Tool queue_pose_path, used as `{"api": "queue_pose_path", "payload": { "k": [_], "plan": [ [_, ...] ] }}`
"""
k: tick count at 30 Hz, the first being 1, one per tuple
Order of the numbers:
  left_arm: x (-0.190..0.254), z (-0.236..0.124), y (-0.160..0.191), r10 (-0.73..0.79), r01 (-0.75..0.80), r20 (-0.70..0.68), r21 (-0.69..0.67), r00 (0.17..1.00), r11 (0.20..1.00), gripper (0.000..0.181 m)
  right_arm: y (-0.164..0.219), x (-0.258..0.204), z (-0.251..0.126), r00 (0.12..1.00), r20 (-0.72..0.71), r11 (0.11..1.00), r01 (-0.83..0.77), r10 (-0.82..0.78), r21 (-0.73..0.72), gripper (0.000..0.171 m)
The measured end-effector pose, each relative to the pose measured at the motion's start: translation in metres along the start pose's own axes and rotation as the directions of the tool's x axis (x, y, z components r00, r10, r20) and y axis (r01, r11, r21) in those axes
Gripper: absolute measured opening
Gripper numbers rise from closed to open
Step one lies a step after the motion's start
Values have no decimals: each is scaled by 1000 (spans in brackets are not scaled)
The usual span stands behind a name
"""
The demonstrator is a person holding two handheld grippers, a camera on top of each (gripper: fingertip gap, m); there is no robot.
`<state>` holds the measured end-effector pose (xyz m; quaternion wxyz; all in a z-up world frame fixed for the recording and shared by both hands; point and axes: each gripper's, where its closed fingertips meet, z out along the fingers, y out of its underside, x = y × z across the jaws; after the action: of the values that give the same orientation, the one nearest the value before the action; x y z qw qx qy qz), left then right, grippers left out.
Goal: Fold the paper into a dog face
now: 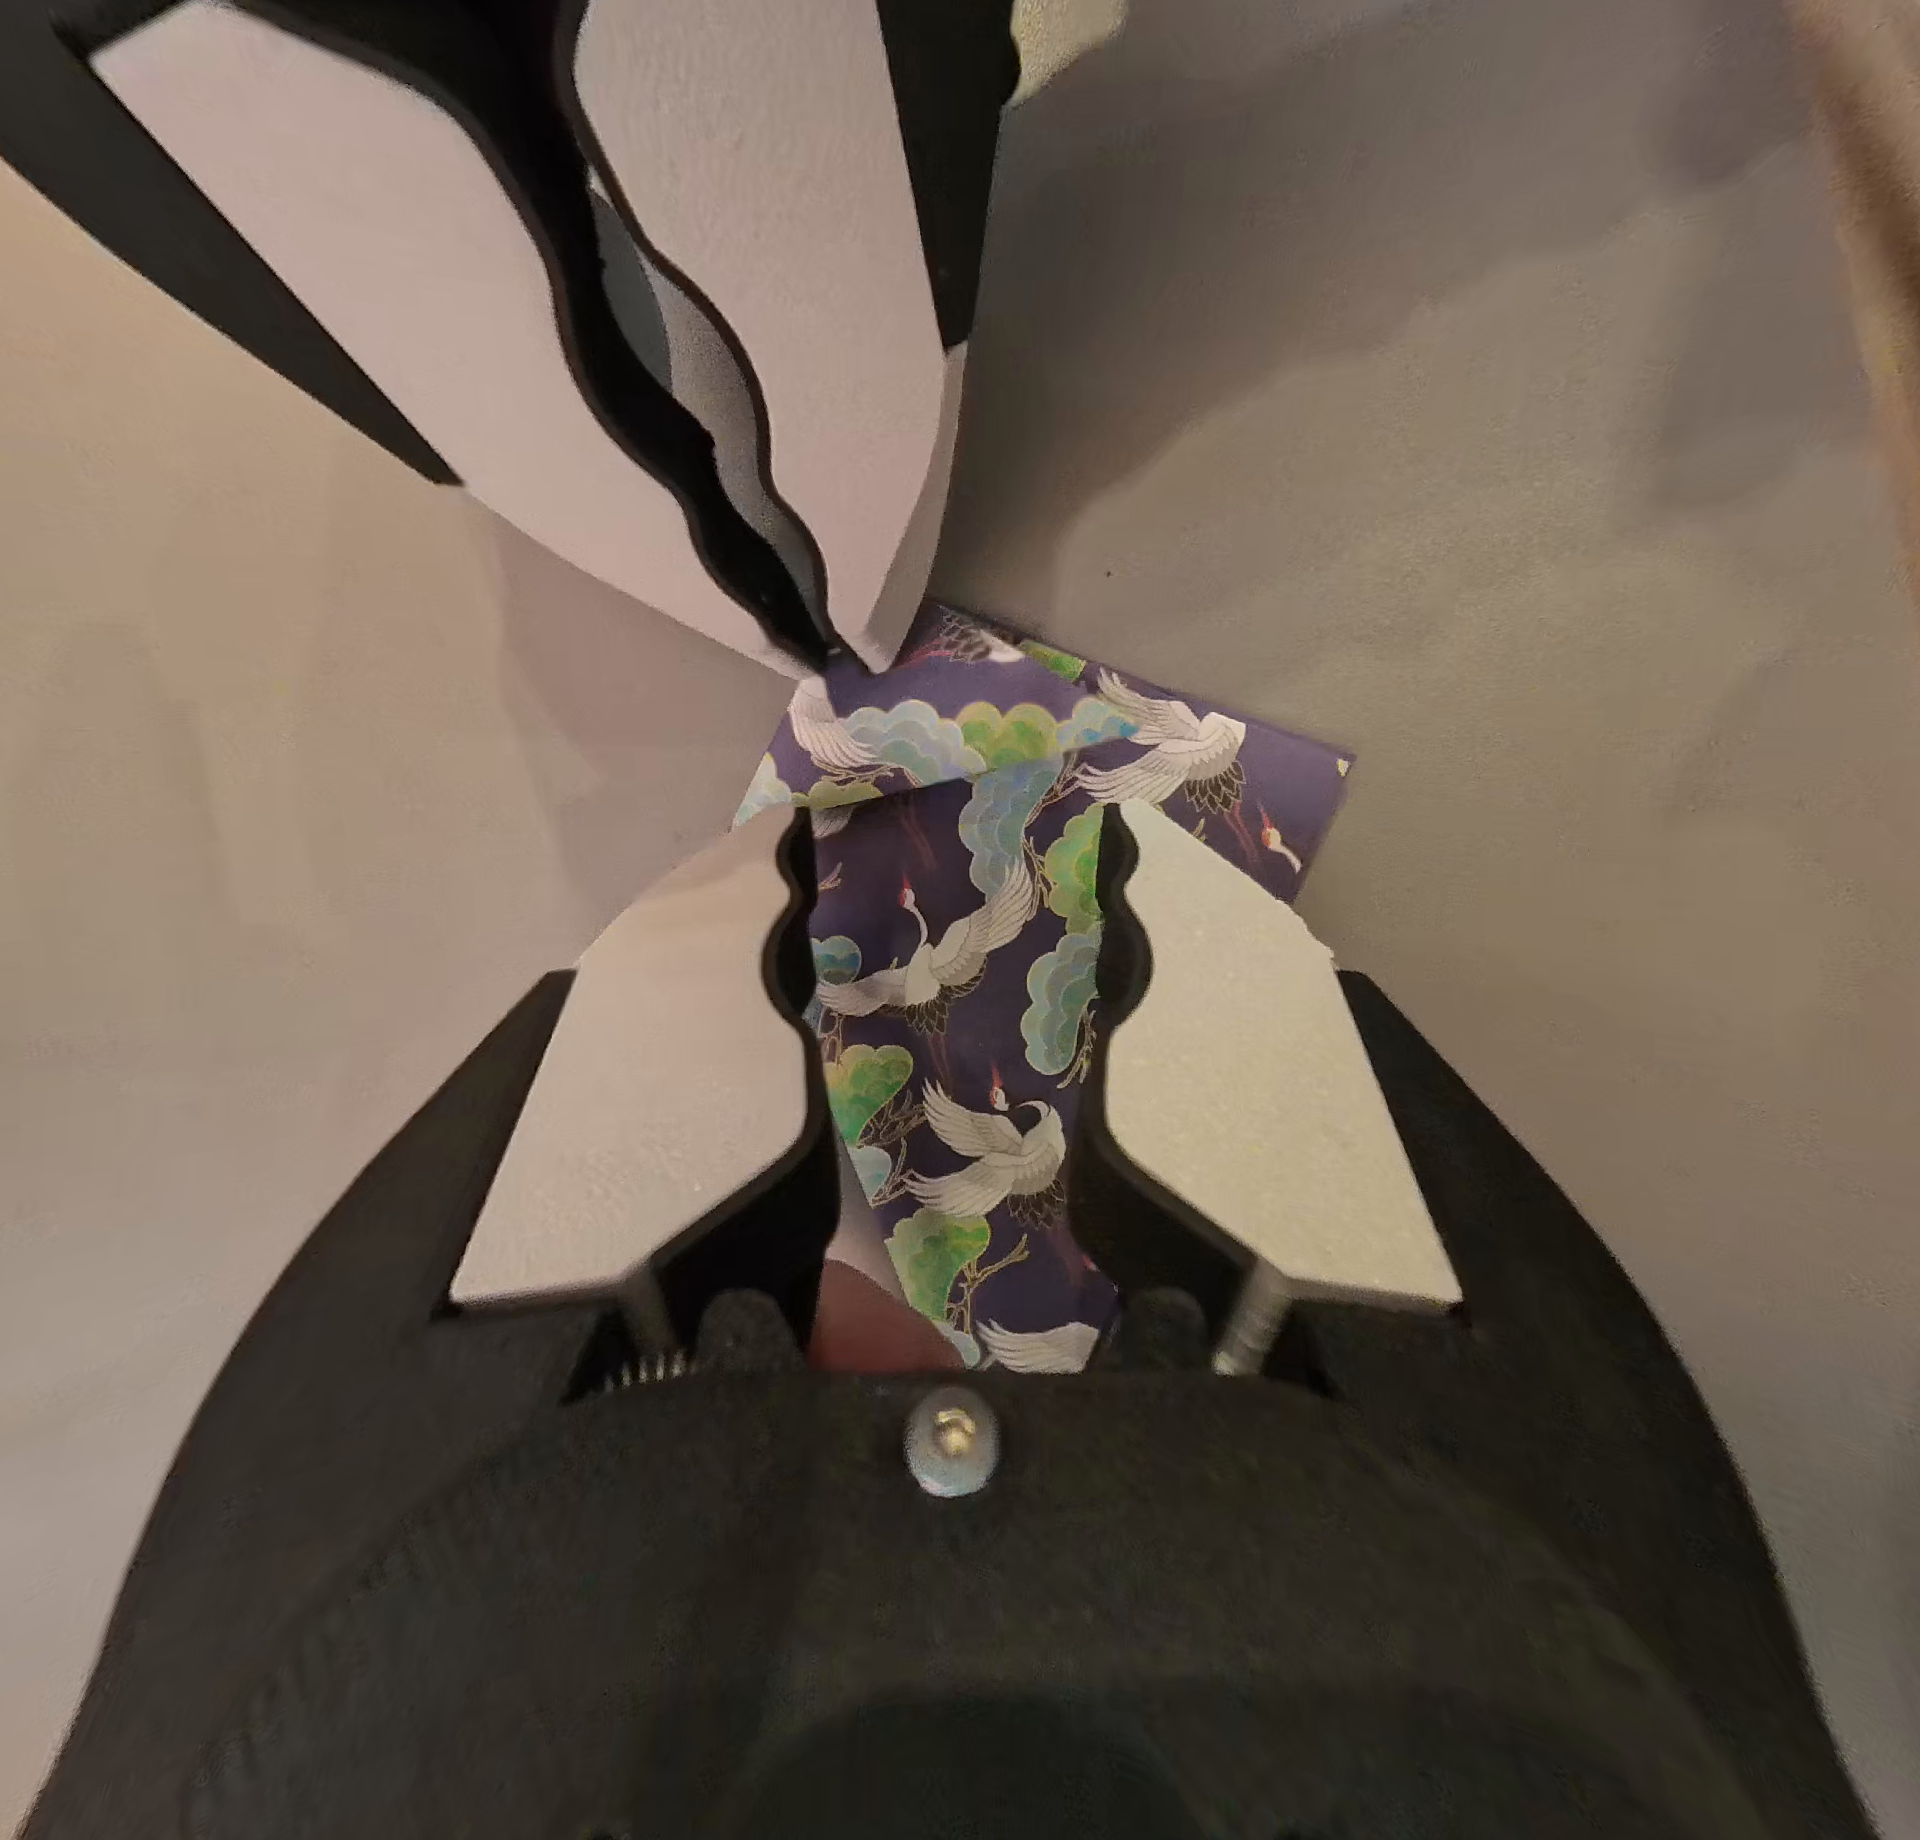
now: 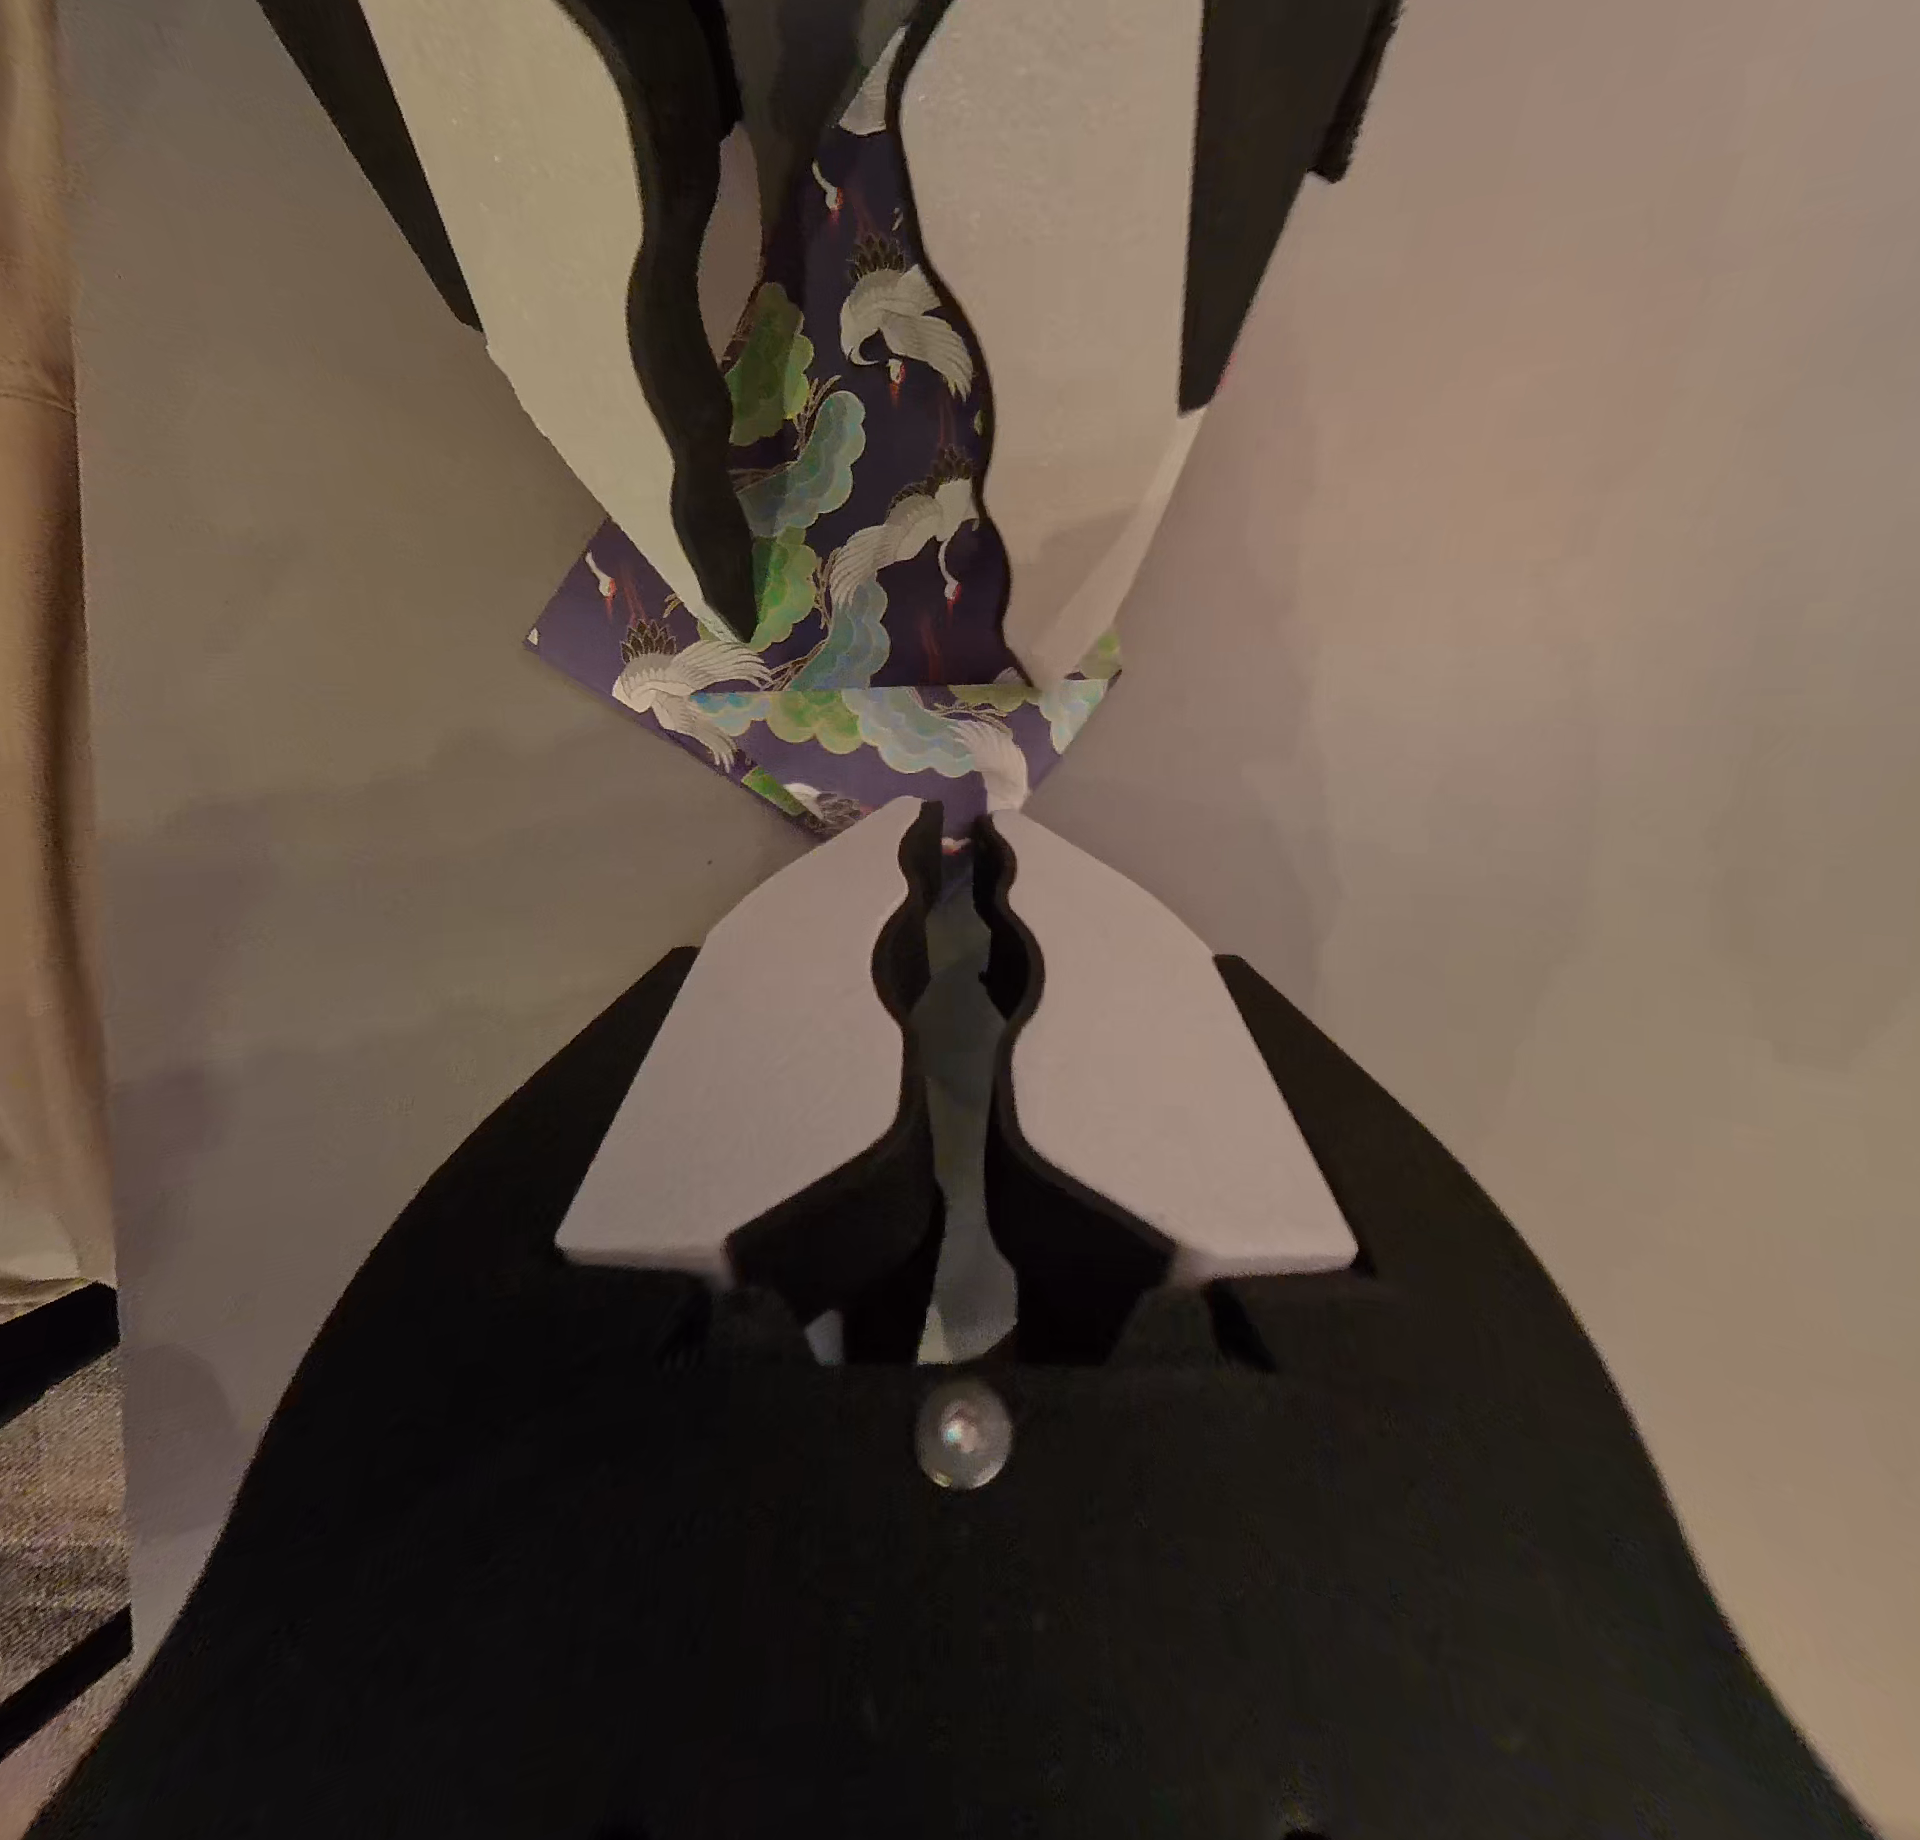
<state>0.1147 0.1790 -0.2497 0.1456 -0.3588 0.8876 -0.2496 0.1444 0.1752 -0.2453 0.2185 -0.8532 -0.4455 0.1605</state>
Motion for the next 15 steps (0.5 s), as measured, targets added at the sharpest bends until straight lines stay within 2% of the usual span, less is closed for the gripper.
{"api": "queue_pose_path", "payload": {
  "k": [15],
  "plan": [
    [7,0,-1,27,-27,-15,18,1000,999,39,-17,6,7,999,-12,996,-48,49,69,20]
  ]
}}
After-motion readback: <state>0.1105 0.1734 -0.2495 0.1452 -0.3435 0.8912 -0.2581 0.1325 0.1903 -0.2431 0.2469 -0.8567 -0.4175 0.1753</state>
